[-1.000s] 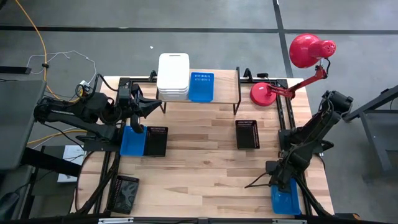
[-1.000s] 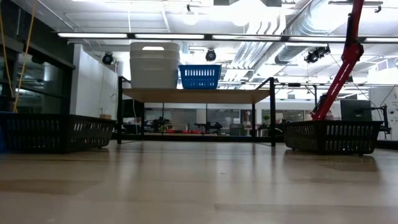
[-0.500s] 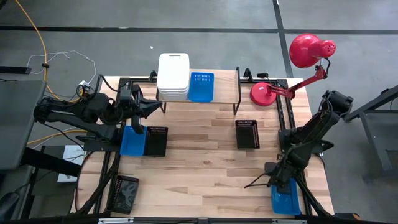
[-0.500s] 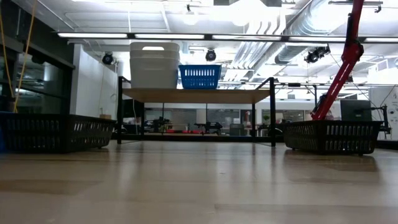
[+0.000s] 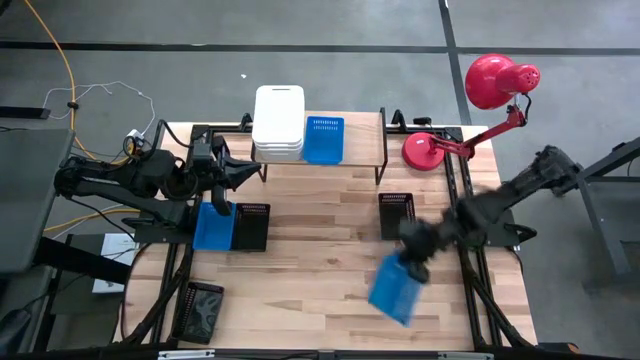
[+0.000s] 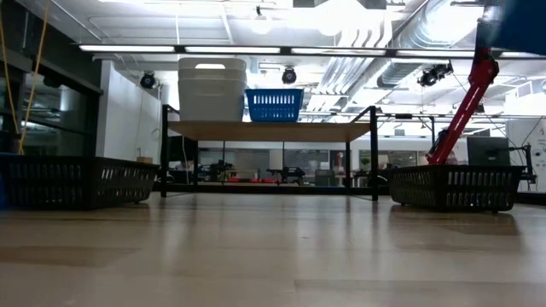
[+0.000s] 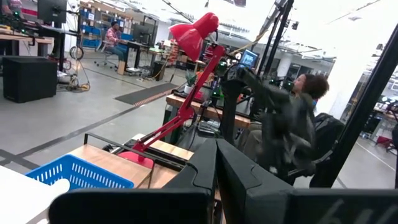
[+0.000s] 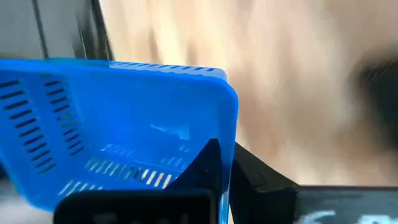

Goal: Stack baskets on shelf by color
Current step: Stack the right blue bin on top of the blue bin on the shelf

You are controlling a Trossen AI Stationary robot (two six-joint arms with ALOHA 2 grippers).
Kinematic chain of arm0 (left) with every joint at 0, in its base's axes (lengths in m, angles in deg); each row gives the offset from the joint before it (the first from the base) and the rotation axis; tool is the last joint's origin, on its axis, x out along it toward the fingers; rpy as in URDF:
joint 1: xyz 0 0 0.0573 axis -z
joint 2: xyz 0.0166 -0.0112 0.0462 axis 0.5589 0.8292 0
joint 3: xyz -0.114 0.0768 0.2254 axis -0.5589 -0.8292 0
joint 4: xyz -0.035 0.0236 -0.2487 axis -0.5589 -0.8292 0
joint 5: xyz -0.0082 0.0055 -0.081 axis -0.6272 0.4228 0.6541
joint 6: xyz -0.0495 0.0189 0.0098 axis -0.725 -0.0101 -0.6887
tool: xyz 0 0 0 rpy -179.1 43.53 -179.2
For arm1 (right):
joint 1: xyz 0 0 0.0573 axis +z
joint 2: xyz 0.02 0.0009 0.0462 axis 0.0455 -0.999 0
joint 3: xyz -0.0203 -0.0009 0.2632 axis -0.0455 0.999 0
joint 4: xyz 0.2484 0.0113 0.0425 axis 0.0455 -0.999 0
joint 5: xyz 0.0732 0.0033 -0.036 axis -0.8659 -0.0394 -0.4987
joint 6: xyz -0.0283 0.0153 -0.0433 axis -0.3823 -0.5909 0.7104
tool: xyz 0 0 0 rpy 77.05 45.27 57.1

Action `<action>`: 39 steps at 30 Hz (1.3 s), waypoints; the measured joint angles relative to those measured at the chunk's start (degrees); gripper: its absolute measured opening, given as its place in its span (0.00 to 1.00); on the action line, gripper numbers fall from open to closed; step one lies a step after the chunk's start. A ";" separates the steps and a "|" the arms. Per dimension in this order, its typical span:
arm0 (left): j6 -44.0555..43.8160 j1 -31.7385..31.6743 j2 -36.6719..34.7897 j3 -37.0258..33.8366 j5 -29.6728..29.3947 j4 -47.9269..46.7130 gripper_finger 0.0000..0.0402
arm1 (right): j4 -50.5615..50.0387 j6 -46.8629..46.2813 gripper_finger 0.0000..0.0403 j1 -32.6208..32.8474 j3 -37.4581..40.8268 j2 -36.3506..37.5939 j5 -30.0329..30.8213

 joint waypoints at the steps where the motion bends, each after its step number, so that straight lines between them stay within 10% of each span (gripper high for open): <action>1: 0.00 0.00 0.00 0.00 0.21 0.04 0.00 | -1.13 3.53 0.00 -3.07 -3.51 -0.87 1.49; 20: 0.00 -0.02 -0.36 0.00 3.01 3.18 0.00 | -15.33 67.29 0.00 -43.82 -71.45 -35.63 17.04; 39: 0.00 -0.02 -0.35 0.00 2.95 3.72 0.00 | -18.56 81.69 0.00 -53.25 -74.63 -43.46 5.42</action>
